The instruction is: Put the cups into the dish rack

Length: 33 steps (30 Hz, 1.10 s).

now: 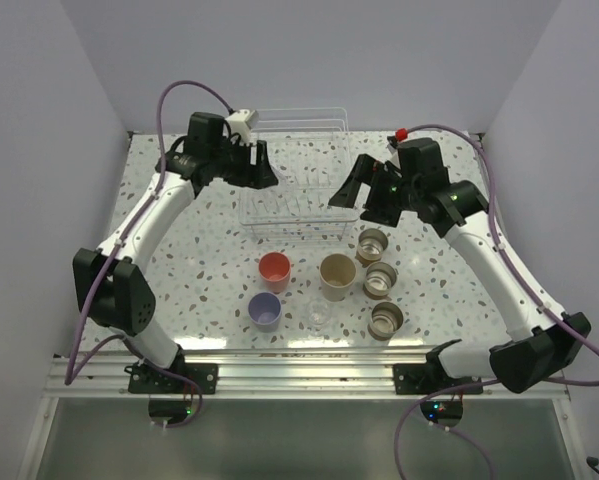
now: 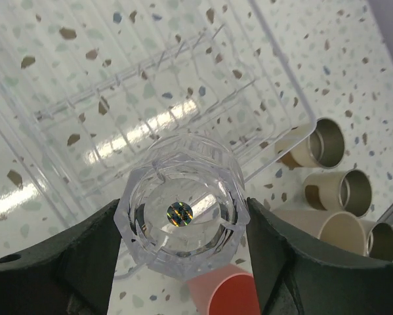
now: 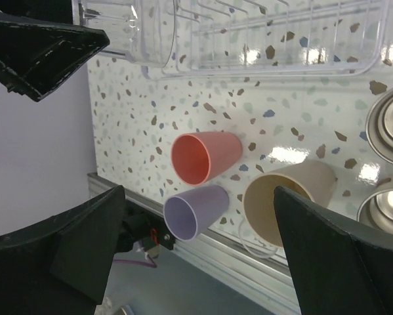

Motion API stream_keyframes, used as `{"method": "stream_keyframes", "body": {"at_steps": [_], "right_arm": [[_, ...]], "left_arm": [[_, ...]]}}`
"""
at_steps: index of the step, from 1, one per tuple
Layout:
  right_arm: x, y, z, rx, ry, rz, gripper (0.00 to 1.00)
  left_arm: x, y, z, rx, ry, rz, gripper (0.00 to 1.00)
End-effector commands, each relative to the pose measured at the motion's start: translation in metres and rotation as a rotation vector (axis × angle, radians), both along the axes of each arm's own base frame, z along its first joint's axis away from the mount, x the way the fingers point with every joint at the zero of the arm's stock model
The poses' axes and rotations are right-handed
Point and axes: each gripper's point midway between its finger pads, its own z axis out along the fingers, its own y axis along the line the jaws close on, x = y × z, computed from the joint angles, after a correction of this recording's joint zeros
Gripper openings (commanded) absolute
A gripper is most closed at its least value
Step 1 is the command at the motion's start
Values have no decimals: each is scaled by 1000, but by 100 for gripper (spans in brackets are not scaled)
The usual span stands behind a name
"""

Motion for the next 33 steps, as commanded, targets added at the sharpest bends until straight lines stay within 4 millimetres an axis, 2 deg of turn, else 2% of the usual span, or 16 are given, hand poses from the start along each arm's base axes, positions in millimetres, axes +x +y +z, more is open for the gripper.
{"method": "stream_keyframes", "body": {"at_steps": [1, 6, 13, 16, 21, 24, 28, 33], "right_arm": [[-8, -12, -6, -51, 4, -11, 98], [-9, -15, -14, -63, 22, -17, 98], [-10, -15, -21, -60, 45, -26, 98], [-9, -17, -22, -70, 47, -34, 98], [-10, -17, -27, -78, 63, -39, 98], [-9, -16, -31, -75, 71, -44, 98], [-7, -15, -33, -70, 79, -50, 98], [-4, -13, -41, -74, 95, -51, 98]], "left_arm": [[1, 18, -6, 145, -29, 31, 0], [-2, 16, -27, 210, -16, 34, 0], [-11, 10, -73, 261, 60, 10, 0], [-15, 7, -86, 272, 85, -4, 0], [-14, 12, -96, 301, 97, 9, 0], [-9, 22, -104, 354, 101, 46, 0], [-8, 34, -123, 446, 132, 83, 0], [-8, 35, -136, 467, 142, 94, 0]]}}
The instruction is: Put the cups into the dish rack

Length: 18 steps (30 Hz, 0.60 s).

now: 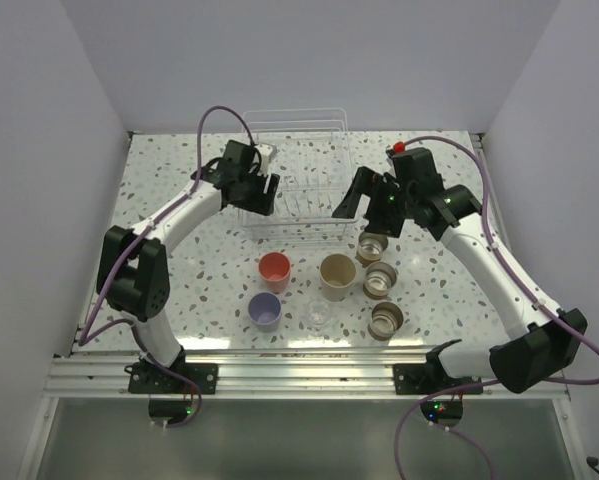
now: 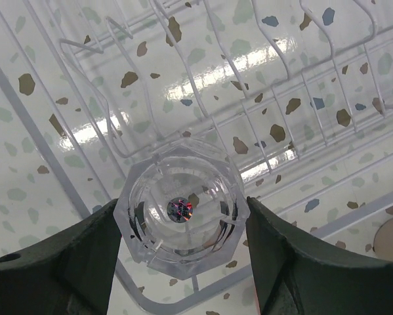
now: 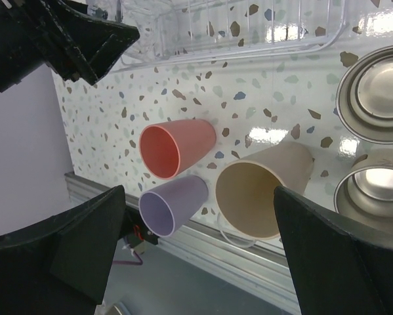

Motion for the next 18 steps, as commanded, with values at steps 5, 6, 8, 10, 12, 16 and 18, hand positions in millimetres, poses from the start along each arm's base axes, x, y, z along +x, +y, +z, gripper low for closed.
{"method": "stream_keyframes", "body": {"at_steps": [5, 6, 8, 10, 12, 16, 18], "right_arm": [[7, 1, -10, 3, 14, -27, 98], [7, 2, -11, 3, 16, -28, 98], [9, 2, -12, 2, 17, -29, 98], [10, 2, -14, 0, 20, -31, 98], [10, 2, -16, -4, 24, -31, 98], [11, 1, -19, -21, 24, -29, 98], [11, 0, -21, -29, 27, -27, 98]], "left_arm": [[-11, 8, -32, 63, 58, -1, 0], [-11, 8, -33, 64, 61, 0, 0], [-8, 8, -36, 65, 60, 10, 0], [-5, 7, -36, 51, 53, 22, 0], [-3, 3, -36, 40, 61, 22, 16], [1, 1, -30, 38, 56, 30, 48], [4, 2, -23, 36, 38, 40, 59]]}}
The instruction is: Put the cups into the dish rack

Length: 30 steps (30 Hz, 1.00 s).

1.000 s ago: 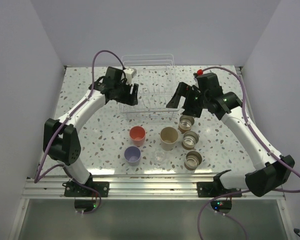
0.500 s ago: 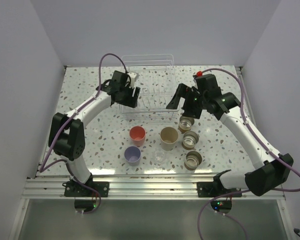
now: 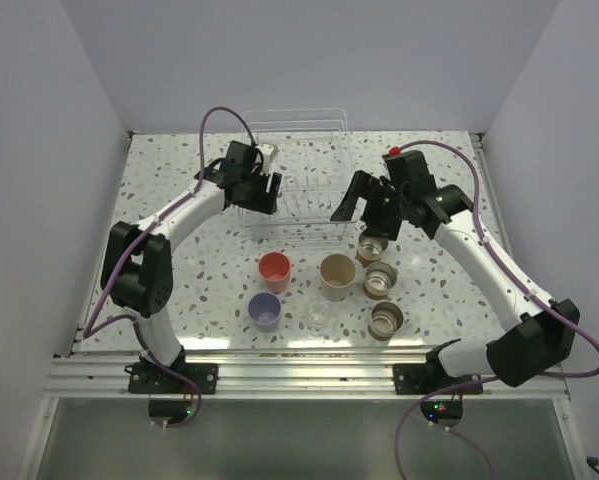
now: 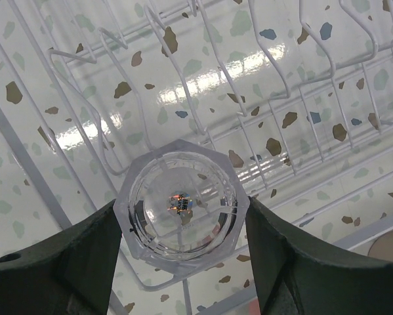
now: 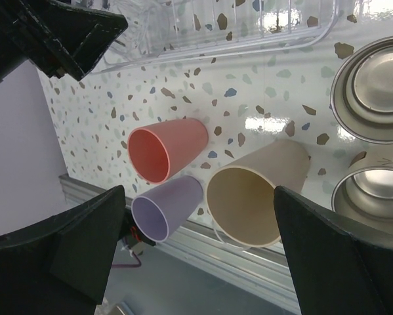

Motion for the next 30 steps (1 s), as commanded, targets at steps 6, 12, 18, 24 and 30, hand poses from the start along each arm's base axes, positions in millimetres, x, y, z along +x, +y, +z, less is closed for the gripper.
{"method": "stream_keyframes", "body": {"at_steps": [6, 12, 18, 24, 30], "right_arm": [[9, -4, -6, -46, -20, -1, 98], [9, -6, -16, -91, 3, 35, 98], [0, -11, -32, -161, 43, 88, 98], [-4, -26, -35, -254, 45, 99, 98], [-3, -58, -36, -414, 20, 55, 98]], "left_arm": [[-2, 10, 1, 54, 38, 35, 80], [4, 13, 24, 59, 2, 60, 100], [11, 14, 48, 43, -31, 85, 100], [17, 10, 80, 5, -78, 103, 100], [14, -1, 103, -67, -102, 74, 100]]}}
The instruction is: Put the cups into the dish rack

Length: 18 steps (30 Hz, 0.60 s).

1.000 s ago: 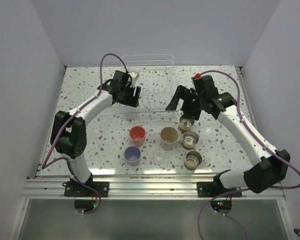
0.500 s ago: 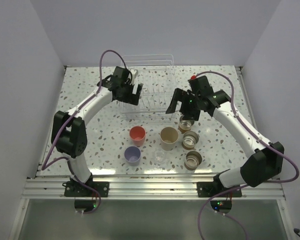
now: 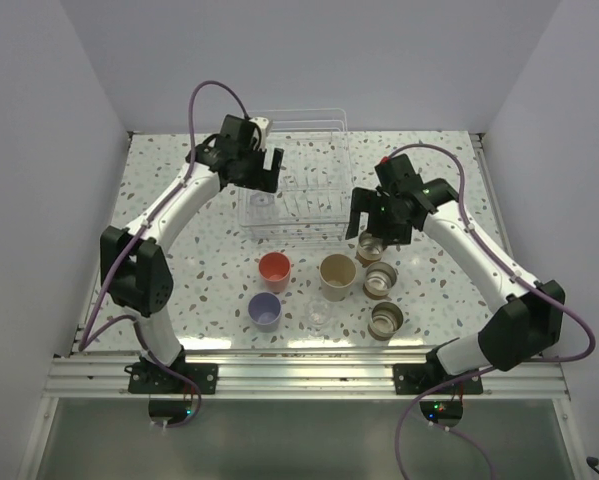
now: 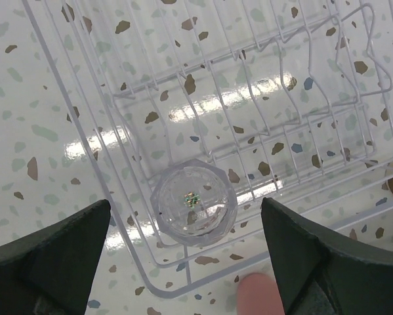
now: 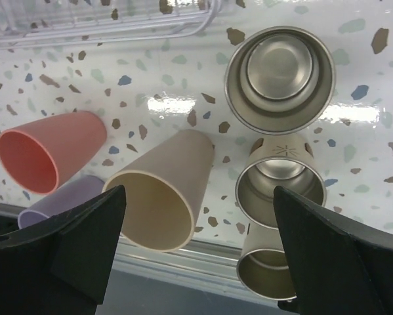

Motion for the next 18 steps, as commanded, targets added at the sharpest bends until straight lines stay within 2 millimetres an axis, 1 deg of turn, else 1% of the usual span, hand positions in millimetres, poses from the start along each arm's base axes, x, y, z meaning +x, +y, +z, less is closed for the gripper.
{"method": "stream_keyframes", "body": {"at_steps": [1, 2, 3, 5, 6, 7, 8, 11, 12, 13, 16, 18], "right_arm": [[8, -20, 14, -105, -78, -11, 97], [10, -21, 13, -112, -83, -14, 95], [13, -20, 10, -115, -81, -17, 93], [19, -18, 7, -120, -91, -15, 86], [22, -19, 1, -133, -77, -8, 82], [25, -17, -1, -136, -78, -3, 80], [26, -17, -6, -142, -69, -2, 74], [31, -13, -20, -143, -58, 10, 66], [33, -12, -22, -141, -60, 14, 65], [35, -12, -29, -152, -48, 13, 63], [43, -11, -37, -167, -53, 15, 58], [50, -8, -46, -173, -47, 16, 54]], "left_arm": [[-6, -8, 36, -78, -45, -13, 100], [-8, -8, 35, -86, -40, -13, 100], [-9, -10, 38, -101, -45, -21, 100], [-11, -12, 37, -111, -42, -23, 100], [-12, -13, 39, -118, -44, -26, 100], [-13, -13, 39, -118, -42, -27, 100], [-15, -13, 39, -119, -38, -31, 100], [-17, -11, 42, -118, -42, -29, 100], [-18, -11, 43, -119, -43, -29, 100], [-19, -10, 44, -119, -45, -27, 100], [-22, -9, 49, -121, -52, -29, 100], [-25, -9, 51, -127, -52, -30, 100]]}}
